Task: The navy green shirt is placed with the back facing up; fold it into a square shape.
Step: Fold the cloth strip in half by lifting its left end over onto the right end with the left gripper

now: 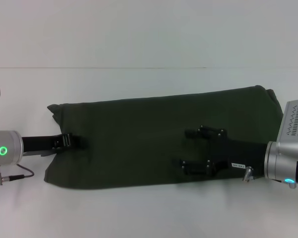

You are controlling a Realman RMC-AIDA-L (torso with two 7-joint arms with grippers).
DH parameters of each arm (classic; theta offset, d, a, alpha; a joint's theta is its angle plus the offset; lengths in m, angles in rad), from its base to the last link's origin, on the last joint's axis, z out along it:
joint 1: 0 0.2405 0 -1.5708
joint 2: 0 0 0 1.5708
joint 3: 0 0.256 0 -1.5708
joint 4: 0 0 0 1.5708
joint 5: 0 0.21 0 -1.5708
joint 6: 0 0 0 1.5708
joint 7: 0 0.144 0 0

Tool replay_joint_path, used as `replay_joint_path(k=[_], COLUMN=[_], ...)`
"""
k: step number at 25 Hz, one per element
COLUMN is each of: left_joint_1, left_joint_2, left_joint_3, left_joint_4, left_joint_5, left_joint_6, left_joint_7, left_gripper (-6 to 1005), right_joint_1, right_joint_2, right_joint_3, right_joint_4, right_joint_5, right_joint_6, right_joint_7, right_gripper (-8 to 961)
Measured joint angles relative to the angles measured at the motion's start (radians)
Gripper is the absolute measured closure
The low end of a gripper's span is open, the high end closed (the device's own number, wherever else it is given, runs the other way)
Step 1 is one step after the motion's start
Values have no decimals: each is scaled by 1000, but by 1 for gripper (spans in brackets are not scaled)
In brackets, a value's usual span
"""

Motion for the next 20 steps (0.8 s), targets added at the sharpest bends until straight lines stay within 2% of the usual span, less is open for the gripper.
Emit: replay_joint_path(k=[6,10,17,20], left_joint_1=[1,2,13,18], left_joint_2=[3,16,106,130], left_joint_3=[0,2,2,-41], left_joint_4=[1,0,26,84], left_joint_5=[3,9,85,170], left_joint_6=[0,5,73,116], left_joint_7=[19,20,-38,-73], left_gripper=[869,875,878,878], right_joint_1=[0,0,-6,-7], right_joint_2=[0,0,-1,-1], right_joint_3=[-3,-6,1,1], right_joint_4=[-1,-1,-1,-1], right_joint_5=[11,12,12,12], right_joint_6=[-9,-12,-34,-34], right_joint_7=[0,0,0,0], right_gripper=[54,53,53,53])
